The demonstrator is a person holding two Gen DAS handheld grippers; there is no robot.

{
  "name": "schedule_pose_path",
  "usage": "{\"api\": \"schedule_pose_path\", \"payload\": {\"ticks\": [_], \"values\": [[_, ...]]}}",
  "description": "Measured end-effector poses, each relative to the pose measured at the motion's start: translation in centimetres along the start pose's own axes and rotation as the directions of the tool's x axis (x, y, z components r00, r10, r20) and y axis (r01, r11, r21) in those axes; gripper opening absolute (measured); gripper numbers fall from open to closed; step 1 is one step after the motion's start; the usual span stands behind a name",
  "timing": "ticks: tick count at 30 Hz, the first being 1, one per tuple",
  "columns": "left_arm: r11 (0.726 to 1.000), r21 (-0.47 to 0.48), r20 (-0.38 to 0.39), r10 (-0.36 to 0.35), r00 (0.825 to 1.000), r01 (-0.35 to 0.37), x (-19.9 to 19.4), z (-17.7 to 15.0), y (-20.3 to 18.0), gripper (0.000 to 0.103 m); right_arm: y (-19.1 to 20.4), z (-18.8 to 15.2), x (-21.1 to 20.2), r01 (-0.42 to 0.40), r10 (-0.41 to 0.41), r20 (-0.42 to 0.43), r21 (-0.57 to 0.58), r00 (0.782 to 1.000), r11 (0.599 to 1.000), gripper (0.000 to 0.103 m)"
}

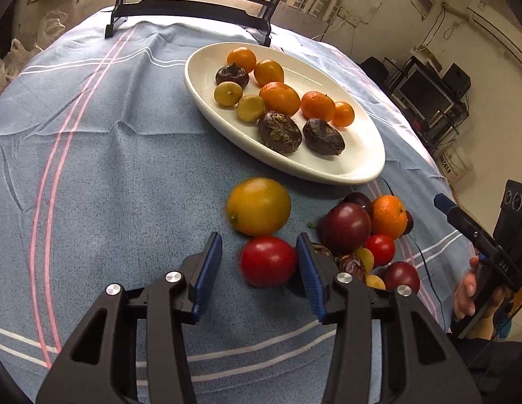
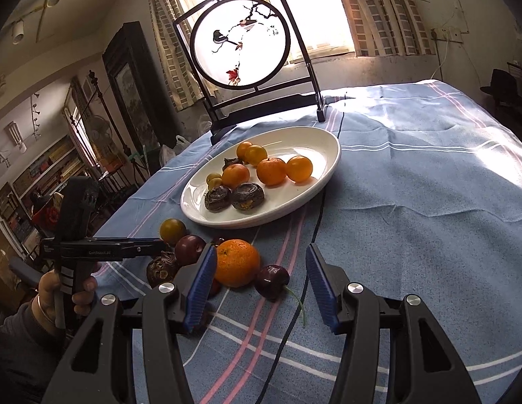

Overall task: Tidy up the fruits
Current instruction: 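Grasp a red tomato with the left tool while the right tool grasps a dark red plum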

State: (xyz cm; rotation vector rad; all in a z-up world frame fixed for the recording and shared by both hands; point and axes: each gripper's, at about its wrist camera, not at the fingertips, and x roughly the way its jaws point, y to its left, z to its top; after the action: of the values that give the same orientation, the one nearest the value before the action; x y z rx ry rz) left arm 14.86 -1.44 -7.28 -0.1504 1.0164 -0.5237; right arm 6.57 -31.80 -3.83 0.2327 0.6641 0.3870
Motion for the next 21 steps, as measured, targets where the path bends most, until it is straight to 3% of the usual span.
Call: {"api": "schedule_pose_path", "payload": {"ticks": [2,3,4,8,12,19,21], "values": [[1.000,0.025,-0.001,0.019,1.000,-0.019,0.1,0.0,-0.4,0.044,0.1,0.0,0.0,0.003,-0.003,-0.003,-0.003,1.000,1.000,0.055],[0.999,0.042,0.003,0.023,1.000,-0.023,0.0,-0.2,-0.8,0.031,0.1,0.0,0.1,0.004,-0.004,-0.006,-0.008,1.000,1.000,0.055],[0.998,0.059,0.006,0.024,1.000,-0.025,-0.2,-0.5,-1.1,0.030,0.3,0.0,0.1,0.002,-0.003,-0.012,-0.017,1.000,1.000,0.055],[0.992,0.090,0.021,0.081,0.997,-0.082,-1.5,-2.1,-1.6,0.030,2.5,-0.7,0.9,-0.072,0.059,-0.096,-0.135,0.994,0.988,0.055],[0.986,0.132,0.042,0.101,0.994,-0.106,-3.3,-3.7,-1.6,0.030,6.5,-2.2,1.5,-0.113,0.059,-0.170,-0.330,0.984,0.937,0.055],[0.969,0.188,0.031,0.157,0.987,-0.160,-2.5,-4.7,-2.1,0.032,8.6,-2.8,3.6,-0.115,0.016,-0.258,-0.375,0.966,0.920,0.055],[0.968,0.195,0.038,0.156,0.987,-0.161,-2.4,-4.9,-2.3,0.041,8.7,-2.9,3.7,-0.114,0.007,-0.270,-0.382,0.963,0.917,0.055]]}}
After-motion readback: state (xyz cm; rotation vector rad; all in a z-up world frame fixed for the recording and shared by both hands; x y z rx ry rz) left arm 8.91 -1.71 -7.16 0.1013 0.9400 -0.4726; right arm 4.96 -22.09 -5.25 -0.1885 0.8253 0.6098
